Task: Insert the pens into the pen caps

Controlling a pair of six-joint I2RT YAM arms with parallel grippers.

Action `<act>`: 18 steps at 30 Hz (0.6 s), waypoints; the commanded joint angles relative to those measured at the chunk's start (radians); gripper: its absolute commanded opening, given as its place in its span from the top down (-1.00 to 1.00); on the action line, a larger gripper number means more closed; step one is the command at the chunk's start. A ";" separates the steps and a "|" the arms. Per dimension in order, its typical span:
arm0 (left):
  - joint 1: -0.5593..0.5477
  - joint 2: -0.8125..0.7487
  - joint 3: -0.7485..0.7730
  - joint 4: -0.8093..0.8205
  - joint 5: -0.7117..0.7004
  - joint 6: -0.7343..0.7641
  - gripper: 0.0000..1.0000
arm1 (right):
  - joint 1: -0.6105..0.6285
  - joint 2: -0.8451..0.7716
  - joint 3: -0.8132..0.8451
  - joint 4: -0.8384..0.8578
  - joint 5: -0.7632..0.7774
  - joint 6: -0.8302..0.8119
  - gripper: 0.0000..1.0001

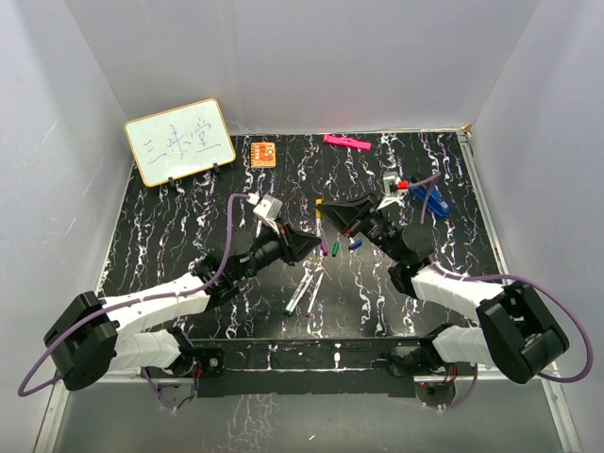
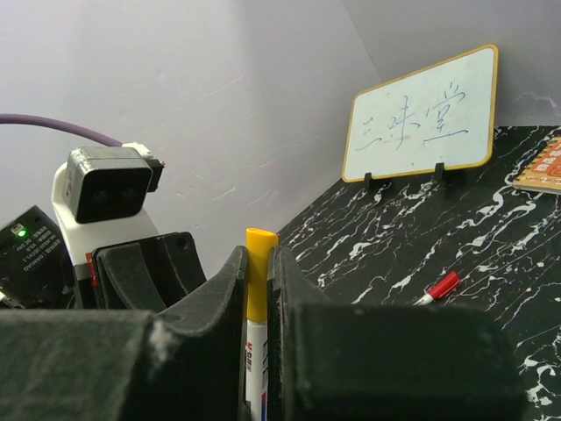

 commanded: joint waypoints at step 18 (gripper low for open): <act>0.160 -0.036 0.103 0.250 0.020 0.002 1.00 | 0.173 0.045 0.083 -0.447 0.104 -0.219 1.00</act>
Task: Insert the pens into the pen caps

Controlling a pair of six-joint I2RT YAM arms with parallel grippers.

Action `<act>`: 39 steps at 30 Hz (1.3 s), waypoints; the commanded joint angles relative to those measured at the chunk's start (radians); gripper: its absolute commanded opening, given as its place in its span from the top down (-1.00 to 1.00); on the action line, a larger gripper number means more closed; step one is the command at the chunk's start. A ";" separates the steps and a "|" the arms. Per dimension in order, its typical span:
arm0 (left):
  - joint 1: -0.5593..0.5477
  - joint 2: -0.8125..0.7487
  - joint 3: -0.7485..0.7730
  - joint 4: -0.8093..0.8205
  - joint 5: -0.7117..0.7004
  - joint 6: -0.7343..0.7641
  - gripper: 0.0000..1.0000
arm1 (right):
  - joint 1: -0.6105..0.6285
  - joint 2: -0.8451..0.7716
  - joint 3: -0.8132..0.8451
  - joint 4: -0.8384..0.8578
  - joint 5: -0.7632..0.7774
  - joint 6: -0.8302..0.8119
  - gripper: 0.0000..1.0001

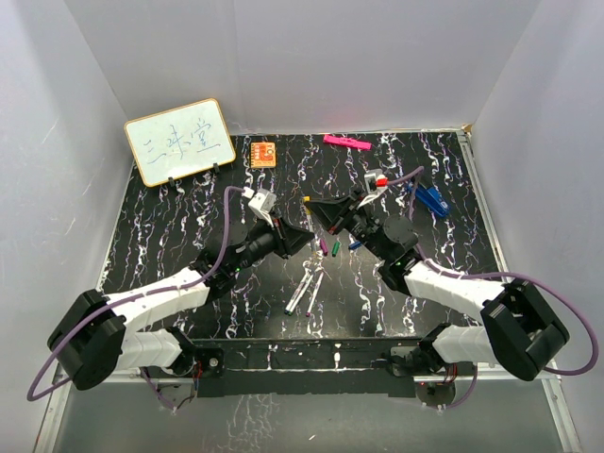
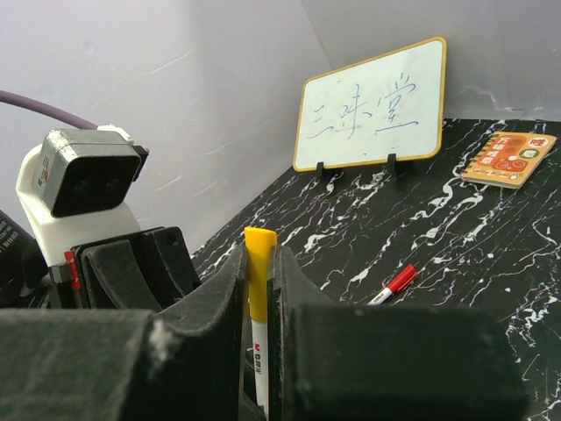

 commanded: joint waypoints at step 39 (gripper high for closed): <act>0.080 0.094 0.243 -0.562 -0.302 0.182 1.00 | 0.046 -0.155 0.203 -0.361 0.550 -0.274 -0.96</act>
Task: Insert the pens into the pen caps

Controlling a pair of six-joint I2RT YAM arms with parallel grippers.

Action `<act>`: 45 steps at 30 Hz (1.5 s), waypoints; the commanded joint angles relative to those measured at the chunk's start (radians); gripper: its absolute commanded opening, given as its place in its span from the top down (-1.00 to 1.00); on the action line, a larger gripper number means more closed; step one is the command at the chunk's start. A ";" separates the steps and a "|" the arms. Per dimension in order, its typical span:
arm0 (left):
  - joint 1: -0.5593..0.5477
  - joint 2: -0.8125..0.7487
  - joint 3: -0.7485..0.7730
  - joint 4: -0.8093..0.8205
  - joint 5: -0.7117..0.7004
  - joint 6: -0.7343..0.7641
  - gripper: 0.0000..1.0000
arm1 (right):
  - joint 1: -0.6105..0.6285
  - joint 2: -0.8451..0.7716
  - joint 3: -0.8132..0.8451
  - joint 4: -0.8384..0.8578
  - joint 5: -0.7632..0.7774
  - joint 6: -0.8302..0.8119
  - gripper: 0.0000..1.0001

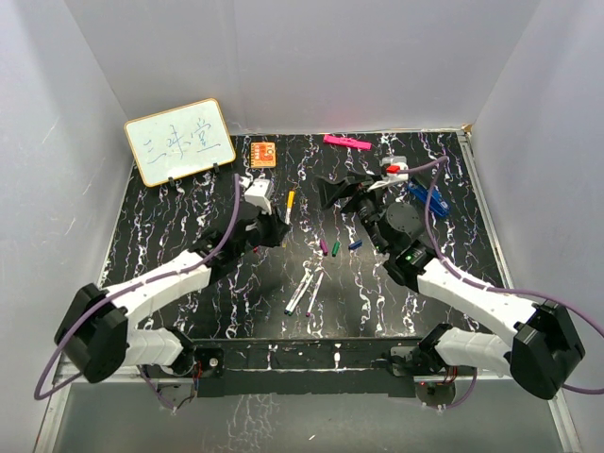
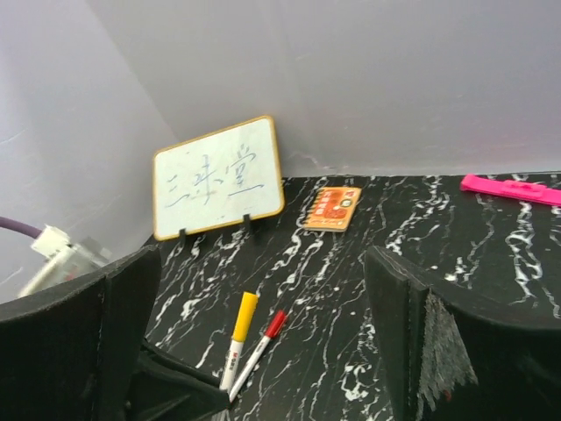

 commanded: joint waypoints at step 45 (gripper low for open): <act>0.089 0.592 0.427 -0.491 -0.284 -0.005 0.64 | -0.016 0.054 0.029 -0.174 0.208 -0.031 -0.96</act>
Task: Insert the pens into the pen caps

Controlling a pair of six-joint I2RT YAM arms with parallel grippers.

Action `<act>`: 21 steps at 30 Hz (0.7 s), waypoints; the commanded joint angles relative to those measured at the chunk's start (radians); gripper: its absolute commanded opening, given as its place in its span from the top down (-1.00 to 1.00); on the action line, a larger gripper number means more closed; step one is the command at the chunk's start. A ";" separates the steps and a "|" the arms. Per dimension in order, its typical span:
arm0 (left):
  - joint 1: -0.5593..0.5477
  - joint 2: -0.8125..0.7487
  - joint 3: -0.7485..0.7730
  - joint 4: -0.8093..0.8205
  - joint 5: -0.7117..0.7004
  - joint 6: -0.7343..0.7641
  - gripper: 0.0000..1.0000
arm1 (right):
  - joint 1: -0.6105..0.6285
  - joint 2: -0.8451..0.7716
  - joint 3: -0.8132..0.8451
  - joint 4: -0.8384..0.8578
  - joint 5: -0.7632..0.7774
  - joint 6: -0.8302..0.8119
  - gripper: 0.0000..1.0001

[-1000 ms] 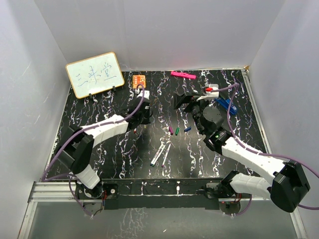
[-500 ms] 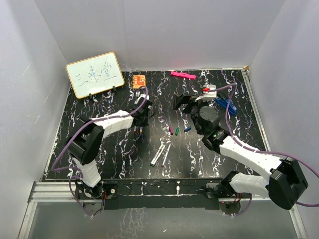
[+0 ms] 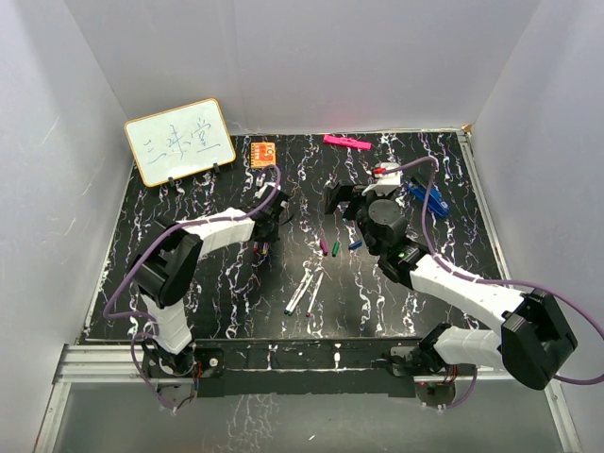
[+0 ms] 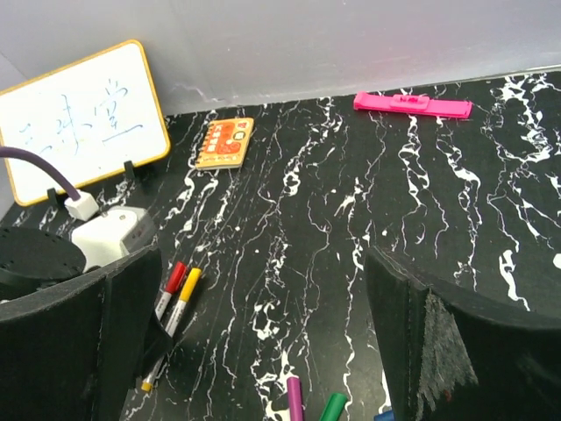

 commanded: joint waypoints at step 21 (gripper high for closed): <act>-0.006 -0.326 -0.078 0.053 0.235 0.064 0.30 | -0.025 0.012 0.036 -0.018 0.089 0.025 -0.96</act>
